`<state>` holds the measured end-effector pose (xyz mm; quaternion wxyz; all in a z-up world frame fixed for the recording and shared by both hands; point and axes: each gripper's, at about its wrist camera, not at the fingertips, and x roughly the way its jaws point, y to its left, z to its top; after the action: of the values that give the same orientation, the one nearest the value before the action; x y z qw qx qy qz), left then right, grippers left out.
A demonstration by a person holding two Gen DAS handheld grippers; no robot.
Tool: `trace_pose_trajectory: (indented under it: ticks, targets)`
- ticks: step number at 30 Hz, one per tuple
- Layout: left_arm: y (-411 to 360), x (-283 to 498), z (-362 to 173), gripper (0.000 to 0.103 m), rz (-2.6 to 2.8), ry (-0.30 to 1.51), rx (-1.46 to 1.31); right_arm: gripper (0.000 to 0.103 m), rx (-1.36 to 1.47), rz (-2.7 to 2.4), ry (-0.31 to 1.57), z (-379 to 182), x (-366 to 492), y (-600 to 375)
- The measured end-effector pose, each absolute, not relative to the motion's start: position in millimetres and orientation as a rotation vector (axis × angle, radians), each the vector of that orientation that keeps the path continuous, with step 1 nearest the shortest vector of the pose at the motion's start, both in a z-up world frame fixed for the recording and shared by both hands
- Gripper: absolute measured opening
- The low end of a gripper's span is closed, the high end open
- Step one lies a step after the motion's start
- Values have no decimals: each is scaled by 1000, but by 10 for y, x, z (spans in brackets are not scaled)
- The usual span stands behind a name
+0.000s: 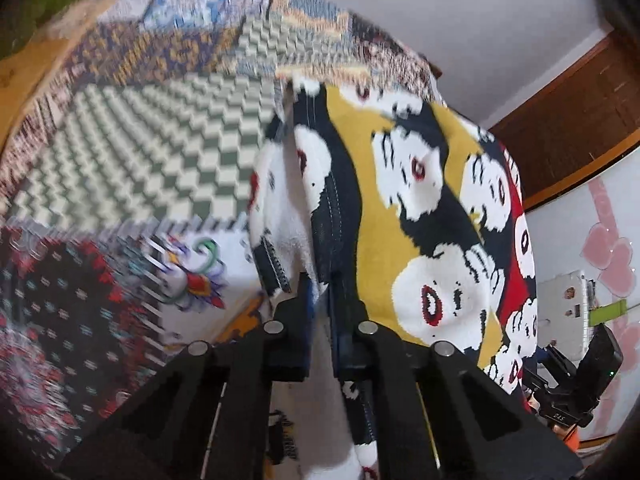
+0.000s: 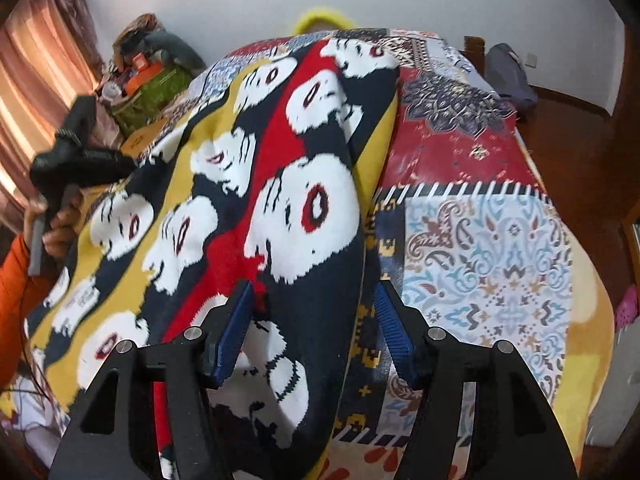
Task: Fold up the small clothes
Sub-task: 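Fold the shirt bundle over with the left gripper toward the right gripper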
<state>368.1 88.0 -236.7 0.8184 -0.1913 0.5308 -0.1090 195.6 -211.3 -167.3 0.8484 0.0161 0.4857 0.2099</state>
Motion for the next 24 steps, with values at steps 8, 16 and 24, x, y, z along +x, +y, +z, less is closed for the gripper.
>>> trace_pose_trajectory:
  ticks: [8, 16, 24]
  targets:
    - [995, 3829, -2219, 7, -97, 1121, -338, 58, 20, 439, 1026, -1721, 1936, -2144]
    - [906, 3487, -2111, 21, -144, 1145, -363, 58, -17, 434, 1012, -1685, 1786, -2147]
    - [799, 3342, -2441, 22, -220, 1287, -454, 58, -6, 423, 1011, -1710, 1738, -2151]
